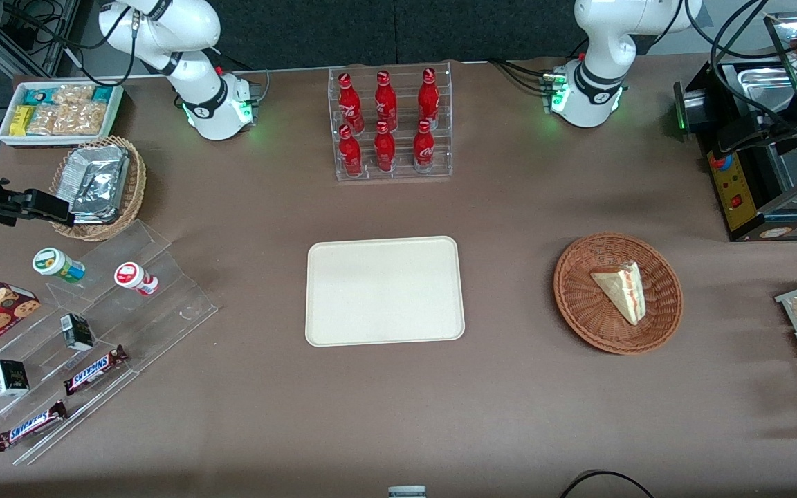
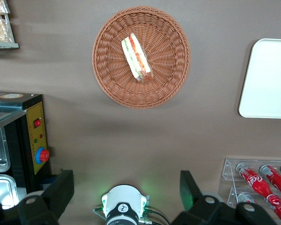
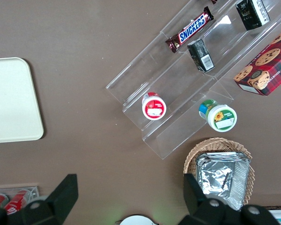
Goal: Place sandwich from basket to tray
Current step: 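Move the left gripper down over the wrapped sandwich in the wicker basket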
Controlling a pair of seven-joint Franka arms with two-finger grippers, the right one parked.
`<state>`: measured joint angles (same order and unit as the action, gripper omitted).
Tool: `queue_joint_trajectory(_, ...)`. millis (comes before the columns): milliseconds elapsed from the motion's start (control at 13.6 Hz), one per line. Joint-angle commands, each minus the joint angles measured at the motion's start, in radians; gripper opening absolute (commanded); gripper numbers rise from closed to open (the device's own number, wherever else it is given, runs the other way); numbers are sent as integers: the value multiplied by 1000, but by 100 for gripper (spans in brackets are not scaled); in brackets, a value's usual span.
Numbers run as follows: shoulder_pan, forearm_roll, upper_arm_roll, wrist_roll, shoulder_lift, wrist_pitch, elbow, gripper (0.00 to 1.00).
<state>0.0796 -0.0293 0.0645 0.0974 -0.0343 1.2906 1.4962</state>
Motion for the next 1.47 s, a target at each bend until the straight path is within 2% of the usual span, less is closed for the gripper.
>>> queue_joint_trajectory(0, -29, 15, -41, 7, -13, 21, 35, 100)
queue_joint_trajectory(220, -26, 25, -40, 13, 16, 64, 64, 100)
queue_joint_trajectory(367, -26, 58, -38, 42, 4, 201, 204, 100)
queue_joint_trajectory(587, -40, 52, -32, 146, -15, 408, 393, 100)
queue_joint_trajectory(807, -50, 46, -34, 400, -10, 690, 589, 100)
queue_joint_trajectory(954, -46, 48, -35, 499, -9, 830, 691, 100)
queue_joint_trajectory(1394, -18, 52, -42, 573, 65, 1078, 803, 100)
